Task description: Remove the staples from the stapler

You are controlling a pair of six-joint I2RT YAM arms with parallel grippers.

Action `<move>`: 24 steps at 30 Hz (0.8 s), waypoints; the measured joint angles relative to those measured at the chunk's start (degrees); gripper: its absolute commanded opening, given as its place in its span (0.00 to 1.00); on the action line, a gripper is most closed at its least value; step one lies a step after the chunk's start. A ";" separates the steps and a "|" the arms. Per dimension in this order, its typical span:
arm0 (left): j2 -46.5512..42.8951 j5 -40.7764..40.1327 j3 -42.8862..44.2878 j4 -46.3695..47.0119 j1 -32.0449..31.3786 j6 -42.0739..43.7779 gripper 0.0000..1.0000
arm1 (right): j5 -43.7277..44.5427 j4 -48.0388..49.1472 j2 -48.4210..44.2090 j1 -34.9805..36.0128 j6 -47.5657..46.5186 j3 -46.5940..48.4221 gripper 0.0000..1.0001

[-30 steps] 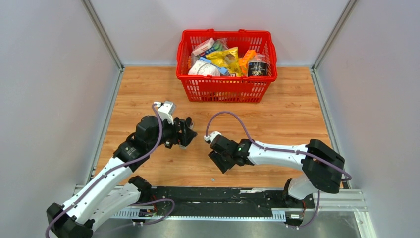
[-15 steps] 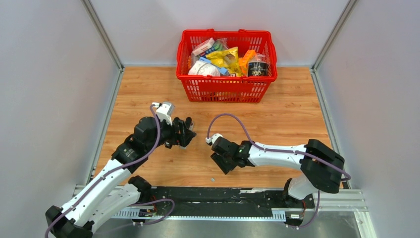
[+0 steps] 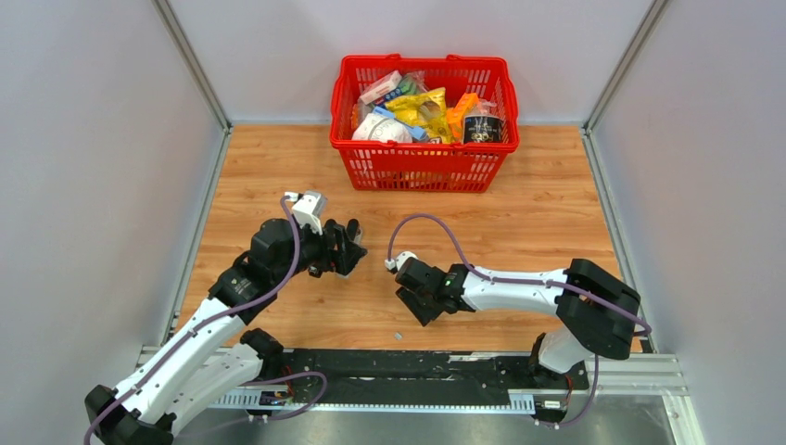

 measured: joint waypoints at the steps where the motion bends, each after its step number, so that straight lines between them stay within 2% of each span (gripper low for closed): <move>1: -0.02 0.02 -0.02 0.00 0.00 0.00 0.97 | 0.07 0.02 0.00 0.00 0.02 0.00 0.43; 6: -0.09 0.02 -0.04 0.00 0.00 0.00 0.97 | 0.44 0.09 0.02 0.00 0.44 0.00 0.33; 24: -0.52 0.04 -0.20 -0.02 0.00 0.00 0.97 | 4.48 -3.02 -1.57 0.00 4.55 0.02 0.18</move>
